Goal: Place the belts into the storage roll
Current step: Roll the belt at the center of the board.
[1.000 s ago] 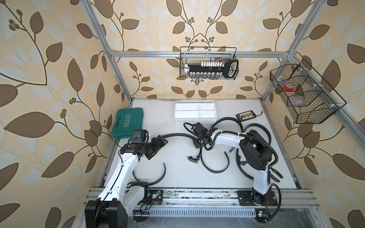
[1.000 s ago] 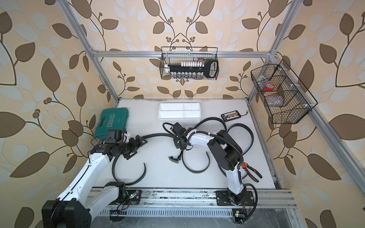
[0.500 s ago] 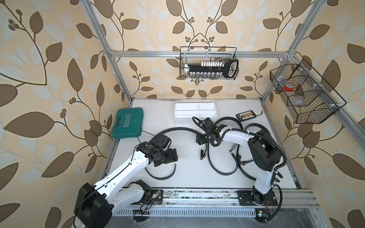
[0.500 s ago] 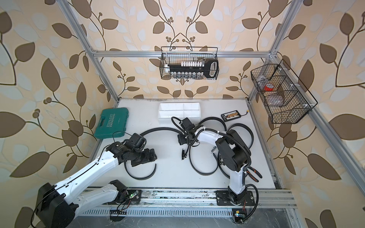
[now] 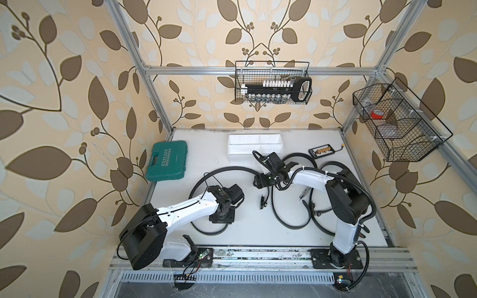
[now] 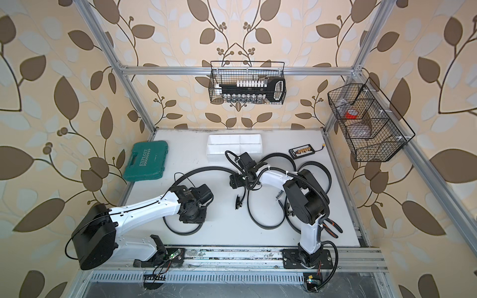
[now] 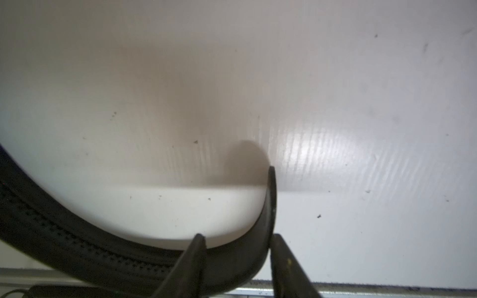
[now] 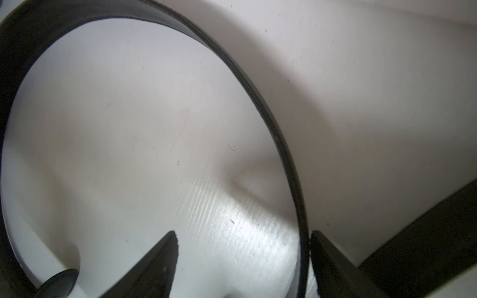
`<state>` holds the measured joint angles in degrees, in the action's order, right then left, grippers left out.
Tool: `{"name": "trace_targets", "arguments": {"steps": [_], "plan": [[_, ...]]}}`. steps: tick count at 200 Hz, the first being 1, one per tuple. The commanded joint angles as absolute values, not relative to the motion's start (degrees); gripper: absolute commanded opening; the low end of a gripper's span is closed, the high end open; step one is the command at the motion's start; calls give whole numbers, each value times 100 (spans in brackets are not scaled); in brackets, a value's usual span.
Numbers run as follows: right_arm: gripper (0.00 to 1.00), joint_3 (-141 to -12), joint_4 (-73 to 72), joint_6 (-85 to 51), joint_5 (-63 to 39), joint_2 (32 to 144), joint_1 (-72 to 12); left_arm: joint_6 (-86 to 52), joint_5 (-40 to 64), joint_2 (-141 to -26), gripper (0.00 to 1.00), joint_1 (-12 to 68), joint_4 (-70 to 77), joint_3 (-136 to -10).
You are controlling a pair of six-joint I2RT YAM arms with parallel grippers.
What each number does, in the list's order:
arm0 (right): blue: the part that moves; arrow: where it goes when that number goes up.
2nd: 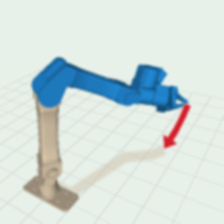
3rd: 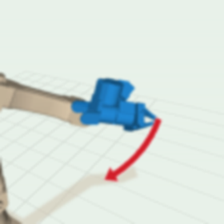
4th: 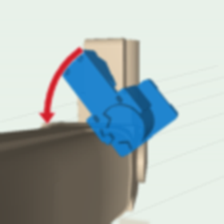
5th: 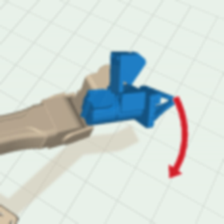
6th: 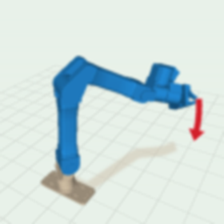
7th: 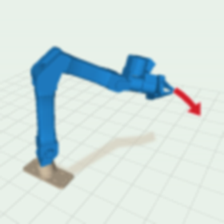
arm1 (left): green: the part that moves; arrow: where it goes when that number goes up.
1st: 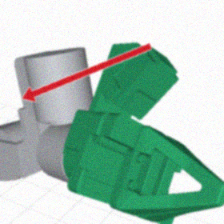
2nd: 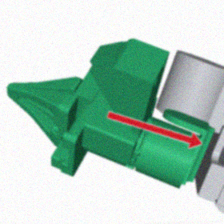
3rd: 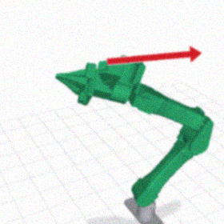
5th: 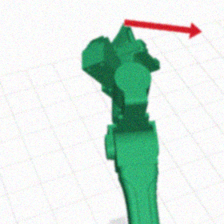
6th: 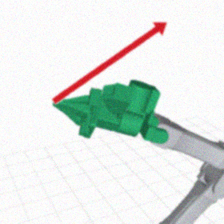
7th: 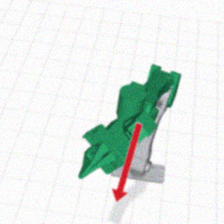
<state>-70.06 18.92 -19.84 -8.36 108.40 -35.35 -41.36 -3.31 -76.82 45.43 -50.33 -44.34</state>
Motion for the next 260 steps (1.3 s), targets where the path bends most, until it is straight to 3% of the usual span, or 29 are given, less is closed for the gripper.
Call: {"name": "trace_targets", "arguments": {"steps": [1, 13, 64, 87, 141, 152, 164, 181, 195, 198, 221, 247, 260], "plan": [[76, -6986, 1945, -1887, -767, 10788, -3522, -4035, -516, -7847, 11, 4571, -5080, -4539], [71, -7071, 2039, -1818, -607, 10870, -3516, -3983, -575, -7993, 0, 4563, -5046, -4682], [38, -7201, 2288, -1719, -411, 11025, -3496, -4141, 452, -8839, 0, 3705, -3678, -5153], [32, -6705, 2002, -2114, -742, 10628, -3523, -4662, 651, -9034, 0, 3315, -3147, -5468], [24, -5608, 1105, -3254, -1146, 9911, -4099, -5875, 1462, -9051, 0, 2409, -2139, -5550], [28, -5612, 1138, -3208, -1081, 9896, -4091, -5922, 1580, -9004, 0, 2365, -2064, -5493], [40, -5732, 1277, -3073, -1009, 9913, -4062, -5772, 1668, -8968, 0, 2367, -2212, -5520], [69, -5855, 1370, -2956, -889, 9864, -4009, -5355, 1744, -8642, 38, 2368, -2475, -5457], [84, -5922, 1423, -2856, -869, 9788, -3978, -4952, 1558, -8019, 91, 2373, -2874, -5385], [86, -5924, 1424, -2832, -873, 9770, -3979, -4796, 1526, -7879, 98, 2373, -2961, -5370], [99, -5878, 1450, -2631, -945, 9589, -3821, -3548, 1453, -6951, 99, 2374, -3351, -5396], [99, -5818, 1556, -2489, -1105, 9427, -3687, -2017, 1346, -6772, 99, 2500, -3747, -5711], [99, -5784, 1565, -2486, -1121, 9381, -3652, -620, 1327, -6768, 99, 2857, -3767, -5705]]}}
